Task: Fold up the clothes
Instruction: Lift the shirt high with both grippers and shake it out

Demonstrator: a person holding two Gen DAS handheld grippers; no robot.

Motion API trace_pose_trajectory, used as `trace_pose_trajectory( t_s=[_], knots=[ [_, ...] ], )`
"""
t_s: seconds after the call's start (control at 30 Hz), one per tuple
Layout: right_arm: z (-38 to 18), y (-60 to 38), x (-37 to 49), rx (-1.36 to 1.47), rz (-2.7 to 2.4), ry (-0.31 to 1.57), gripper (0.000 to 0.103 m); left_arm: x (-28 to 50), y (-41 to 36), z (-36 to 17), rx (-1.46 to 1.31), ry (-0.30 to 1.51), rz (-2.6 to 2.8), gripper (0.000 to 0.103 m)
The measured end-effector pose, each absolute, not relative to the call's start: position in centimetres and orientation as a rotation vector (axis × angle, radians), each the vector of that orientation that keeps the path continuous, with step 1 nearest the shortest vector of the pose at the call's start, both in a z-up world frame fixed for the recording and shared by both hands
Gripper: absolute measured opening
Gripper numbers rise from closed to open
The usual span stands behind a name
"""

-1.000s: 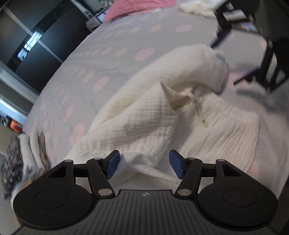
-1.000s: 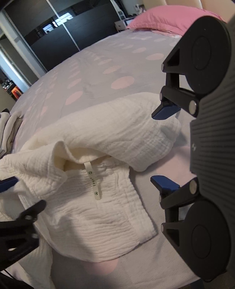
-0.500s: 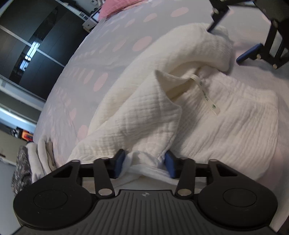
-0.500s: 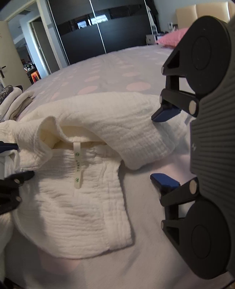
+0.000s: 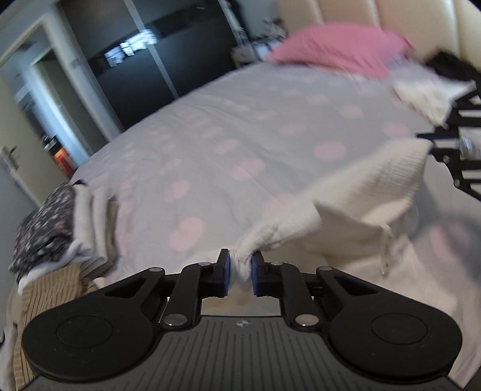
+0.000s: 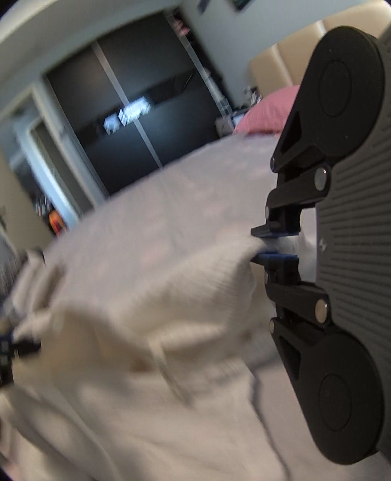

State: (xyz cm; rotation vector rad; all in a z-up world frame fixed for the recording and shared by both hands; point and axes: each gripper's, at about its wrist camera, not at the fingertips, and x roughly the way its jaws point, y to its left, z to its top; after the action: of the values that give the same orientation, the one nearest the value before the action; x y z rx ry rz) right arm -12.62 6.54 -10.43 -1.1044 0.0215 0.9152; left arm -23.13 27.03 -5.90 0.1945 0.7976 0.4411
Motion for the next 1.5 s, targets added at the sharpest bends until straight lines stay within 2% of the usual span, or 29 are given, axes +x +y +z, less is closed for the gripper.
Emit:
trace_pose_trajectory(
  t_s=[0.27,0.43,0.77,0.93,1.2,1.5],
  knots=[
    [-4.3,6.0,-12.1,-0.839,0.807,-0.042,0.009,-26.1,28.5,0.8,0.144,0.6,0.528,0.011],
    [1.5,5.4,-12.5,-0.766,0.747,-0.164,0.009,-27.4,28.0,6.4,0.145,0.469,0.52,0.01],
    [16.3,1.5,-16.5,-0.482,0.603,-0.458,0.009,-31.9,25.6,21.4,0.148,0.095,0.505,0.01],
    [20.4,-2.1,-20.7,-0.371,0.532,-0.617,0.009,-35.6,23.0,26.3,0.145,-0.069,0.466,0.01],
    [23.9,-8.4,-26.4,-0.221,0.506,-0.735,0.009,-40.7,18.9,28.5,0.173,-0.273,0.425,0.01],
    [23.6,-9.9,-28.2,-0.153,0.481,-0.803,0.009,-40.3,19.0,30.2,0.149,-0.276,0.374,0.009]
  ],
)
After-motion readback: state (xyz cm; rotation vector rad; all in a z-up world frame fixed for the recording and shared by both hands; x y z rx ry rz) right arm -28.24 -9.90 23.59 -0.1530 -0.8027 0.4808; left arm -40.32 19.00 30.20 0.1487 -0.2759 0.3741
